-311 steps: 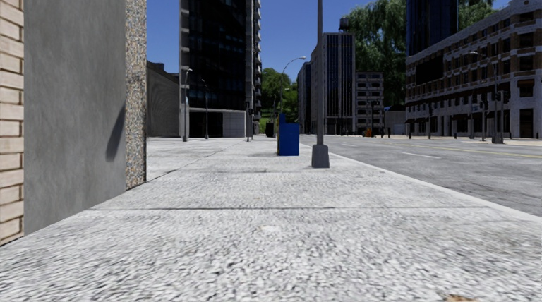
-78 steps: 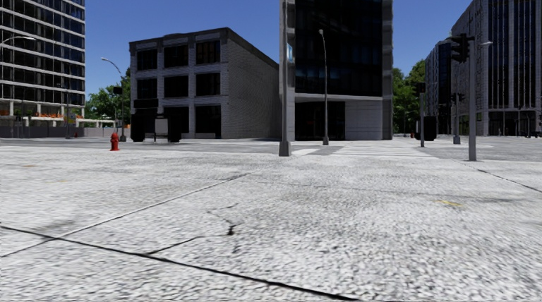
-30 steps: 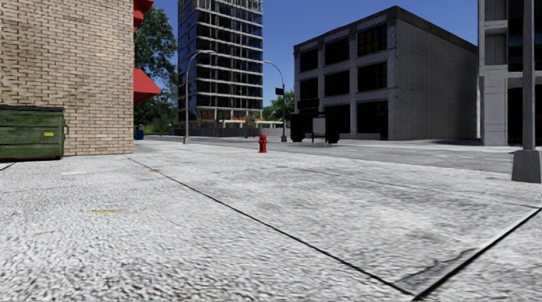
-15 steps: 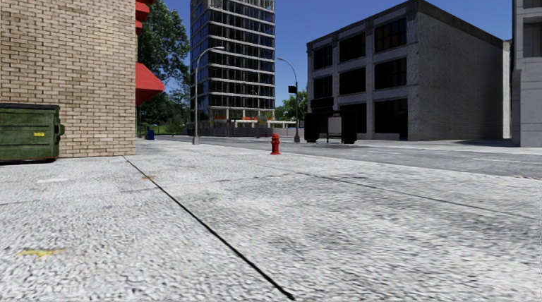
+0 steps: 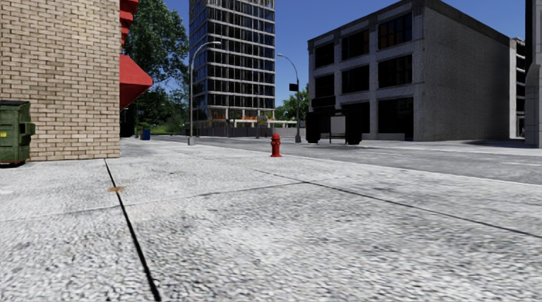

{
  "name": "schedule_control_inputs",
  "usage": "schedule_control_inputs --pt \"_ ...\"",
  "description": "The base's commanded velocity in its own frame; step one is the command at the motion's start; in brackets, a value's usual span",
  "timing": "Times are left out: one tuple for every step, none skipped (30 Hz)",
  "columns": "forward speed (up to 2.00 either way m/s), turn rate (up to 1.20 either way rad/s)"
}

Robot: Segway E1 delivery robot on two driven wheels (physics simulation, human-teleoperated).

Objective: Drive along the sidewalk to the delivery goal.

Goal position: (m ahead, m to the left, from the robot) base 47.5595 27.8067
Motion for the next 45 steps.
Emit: schedule_control_inputs --pt "1.97 0.0" --pt "1.97 0.0" --pt "1.97 0.0" --pt "1.97 0.0" --pt "1.97 0.0" --pt "1.97 0.0" --pt "1.97 0.0" --pt "1.97 0.0" --pt "1.97 0.0" --pt "1.97 0.0" --pt "1.97 0.0" --pt "1.97 0.0" --pt "1.97 0.0" --pt "1.97 0.0" --pt "1.97 0.0" --pt "1.97 0.0" --pt "1.97 0.0" --pt "1.97 0.0" --pt "1.97 0.0" --pt "1.97 0.0" --pt "1.97 0.0" --pt "1.97 0.0" --pt "1.97 0.0" --pt "1.97 0.0" --pt "1.97 0.0" --pt "1.97 0.0" --pt "1.97 0.0" --pt "1.97 0.0" --pt "1.97 0.0" --pt "1.97 0.0" --pt "1.97 0.0" --pt "1.97 0.0" --pt "1.97 0.0" --pt "1.97 0.0" --pt "1.97 0.0" --pt "1.97 0.0" --pt "1.97 0.0" --pt "1.97 0.0" --pt "1.97 0.0" --pt "1.97 0.0" --pt "1.97 0.0" --pt "1.97 0.12" --pt "1.97 0.12" --pt "1.97 0.23" --pt "1.97 0.41"
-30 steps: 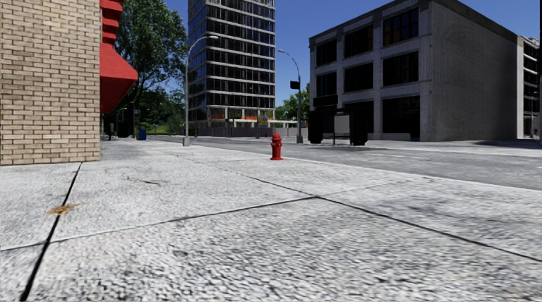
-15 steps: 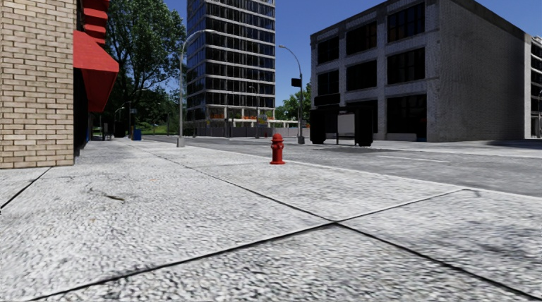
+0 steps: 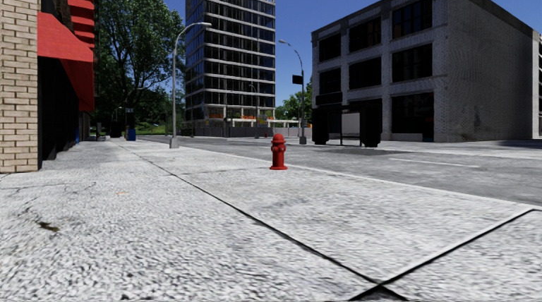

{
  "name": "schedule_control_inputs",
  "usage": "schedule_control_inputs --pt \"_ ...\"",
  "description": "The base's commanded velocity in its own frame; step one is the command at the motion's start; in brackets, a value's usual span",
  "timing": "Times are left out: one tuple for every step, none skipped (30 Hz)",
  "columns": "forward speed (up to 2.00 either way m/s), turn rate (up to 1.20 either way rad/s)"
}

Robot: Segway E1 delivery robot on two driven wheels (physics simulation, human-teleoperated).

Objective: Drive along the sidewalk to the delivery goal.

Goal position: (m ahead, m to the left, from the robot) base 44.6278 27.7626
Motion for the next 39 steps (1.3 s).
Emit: schedule_control_inputs --pt "1.97 0.59" --pt "1.97 0.71" --pt "1.97 0.73" --pt "1.97 0.74" --pt "1.97 0.74" --pt "1.97 0.74" --pt "1.97 0.74" --pt "1.97 0.74" --pt "1.97 0.74" --pt "1.97 0.74" --pt "1.97 0.74" --pt "1.97 0.74" --pt "1.97 0.74" --pt "1.97 0.74" --pt "1.97 0.74" --pt "1.97 0.74" --pt "1.97 0.74" --pt "1.97 0.74" --pt "1.97 0.74" --pt "1.97 0.74" --pt "1.97 0.74" --pt "1.97 0.74" --pt "1.97 0.74" --pt "1.97 0.74" --pt "1.97 0.74" --pt "1.97 0.74" --pt "1.97 0.74" --pt "1.97 0.74" --pt "1.97 0.74" --pt "1.97 0.74" --pt "1.97 0.71" --pt "1.97 0.65" --pt "1.97 0.65" --pt "1.97 0.51" --pt "1.97 0.25" --pt "1.97 0.0" --pt "1.97 0.0" --pt "1.97 0.0" --pt "1.97 0.0"
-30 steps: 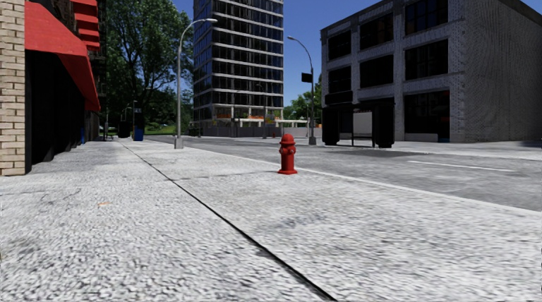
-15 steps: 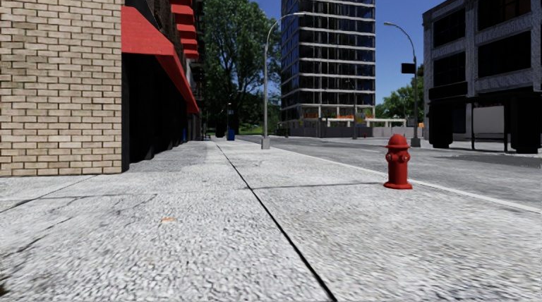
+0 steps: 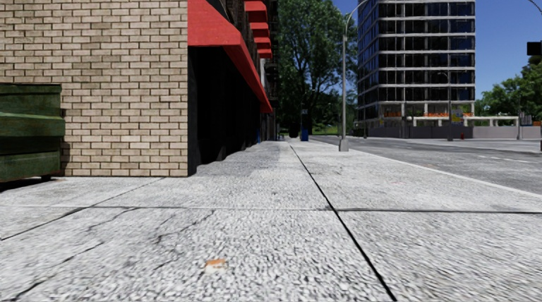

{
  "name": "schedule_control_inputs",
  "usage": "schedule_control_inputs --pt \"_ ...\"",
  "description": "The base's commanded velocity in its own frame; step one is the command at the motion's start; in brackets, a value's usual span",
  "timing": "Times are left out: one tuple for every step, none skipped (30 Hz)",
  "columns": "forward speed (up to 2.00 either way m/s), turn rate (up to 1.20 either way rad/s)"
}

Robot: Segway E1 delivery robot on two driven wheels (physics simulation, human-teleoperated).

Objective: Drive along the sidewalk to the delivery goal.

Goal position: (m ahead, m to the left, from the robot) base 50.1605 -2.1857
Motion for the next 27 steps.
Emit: schedule_control_inputs --pt "1.97 0.0" --pt "1.97 0.0" --pt "1.97 0.0" --pt "1.97 0.0" --pt "1.97 0.0" --pt "1.97 0.0" --pt "1.97 0.0" --pt "1.97 0.0" --pt "1.97 0.0" --pt "1.97 0.0" --pt "1.97 0.0" --pt "1.97 0.0" --pt "1.97 0.0" --pt "1.97 0.0" --pt "1.97 0.0" --pt "1.97 -0.16" --pt "1.97 -0.44" --pt "1.97 -0.6" --pt "1.97 -0.64" --pt "1.97 -0.64" --pt "1.97 -0.65" --pt "1.97 -0.66" --pt "1.97 -0.33" --pt "1.97 -0.11" --pt "1.97 -0.03" --pt "1.97 0.0" --pt "1.97 0.0"
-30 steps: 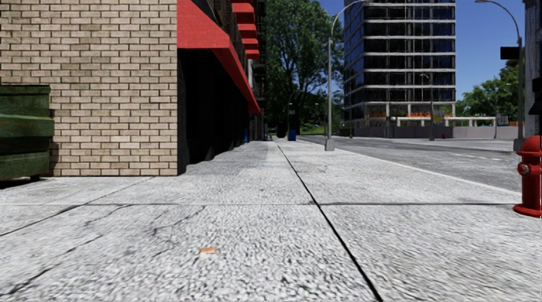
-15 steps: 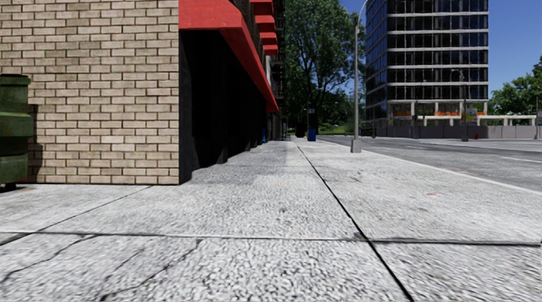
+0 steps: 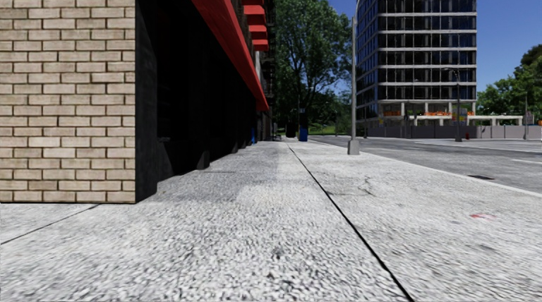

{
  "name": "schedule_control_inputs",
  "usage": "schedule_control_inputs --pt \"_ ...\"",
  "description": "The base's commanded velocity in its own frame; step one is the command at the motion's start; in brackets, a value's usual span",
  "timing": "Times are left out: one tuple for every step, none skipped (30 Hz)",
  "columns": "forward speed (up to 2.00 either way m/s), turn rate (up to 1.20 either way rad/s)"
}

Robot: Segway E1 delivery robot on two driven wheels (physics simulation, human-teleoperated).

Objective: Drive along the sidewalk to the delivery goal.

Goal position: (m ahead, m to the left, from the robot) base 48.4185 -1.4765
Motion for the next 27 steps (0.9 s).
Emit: schedule_control_inputs --pt "1.97 0.0" --pt "1.97 0.0" --pt "1.97 0.0" --pt "1.97 0.0" --pt "1.97 0.0" --pt "1.97 0.0" --pt "1.97 0.0" --pt "1.97 0.0" --pt "1.97 0.0" --pt "1.97 0.0" --pt "1.97 0.0" --pt "1.97 0.0" --pt "1.97 0.0" --pt "1.97 -0.07" --pt "1.97 -0.87" --pt "1.97 -1.2" --pt "1.97 -1.2" --pt "1.97 -0.48" --pt "1.97 -0.05" --pt "1.97 -0.05" --pt "1.97 0.0" --pt "1.97 0.0" --pt "1.97 0.0" --pt "1.97 0.0" --pt "1.97 0.0" --pt "1.97 0.0" --pt "1.97 0.0"
